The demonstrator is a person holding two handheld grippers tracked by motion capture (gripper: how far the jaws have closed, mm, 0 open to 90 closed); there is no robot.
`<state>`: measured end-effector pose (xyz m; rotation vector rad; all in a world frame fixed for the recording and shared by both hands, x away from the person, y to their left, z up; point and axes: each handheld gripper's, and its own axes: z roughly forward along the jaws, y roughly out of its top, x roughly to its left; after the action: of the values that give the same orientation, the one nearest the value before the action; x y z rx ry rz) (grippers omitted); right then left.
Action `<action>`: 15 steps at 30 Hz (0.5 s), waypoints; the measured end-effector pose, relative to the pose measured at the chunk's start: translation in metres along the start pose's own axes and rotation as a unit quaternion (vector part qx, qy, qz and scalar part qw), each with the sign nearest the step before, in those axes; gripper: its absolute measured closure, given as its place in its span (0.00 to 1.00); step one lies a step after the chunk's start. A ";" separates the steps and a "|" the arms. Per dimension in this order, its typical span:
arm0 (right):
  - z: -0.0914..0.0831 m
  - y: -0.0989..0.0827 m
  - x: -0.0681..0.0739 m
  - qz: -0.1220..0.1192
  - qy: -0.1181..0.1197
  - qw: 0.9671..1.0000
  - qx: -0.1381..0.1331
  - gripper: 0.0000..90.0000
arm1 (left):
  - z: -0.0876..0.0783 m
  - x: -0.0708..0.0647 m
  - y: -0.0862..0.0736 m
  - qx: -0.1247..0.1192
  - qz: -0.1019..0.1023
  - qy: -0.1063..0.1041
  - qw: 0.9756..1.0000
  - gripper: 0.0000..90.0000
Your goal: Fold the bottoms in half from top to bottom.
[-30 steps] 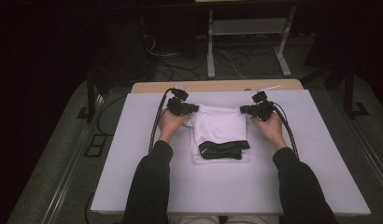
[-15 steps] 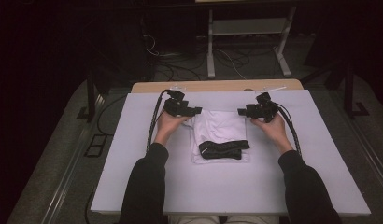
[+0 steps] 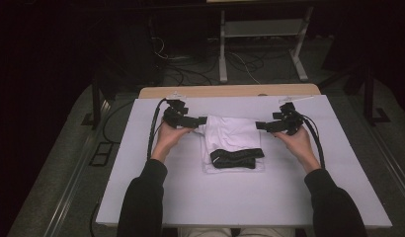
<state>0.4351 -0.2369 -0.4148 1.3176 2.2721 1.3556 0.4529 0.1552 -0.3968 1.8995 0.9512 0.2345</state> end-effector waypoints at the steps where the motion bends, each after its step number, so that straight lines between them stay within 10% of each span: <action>1: -0.003 -0.002 0.000 0.003 0.001 1.000 -0.002 0.00 | -0.004 0.000 -0.001 -0.006 -0.003 0.001 1.000 0.00; 15: -0.044 -0.026 0.004 -0.007 -0.007 1.000 -0.023 0.00 | -0.040 -0.006 -0.018 -0.029 0.003 0.002 1.000 0.00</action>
<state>0.3939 -0.2659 -0.4093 1.2897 2.2236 1.3801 0.4188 0.1823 -0.3892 1.8501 0.9324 0.2666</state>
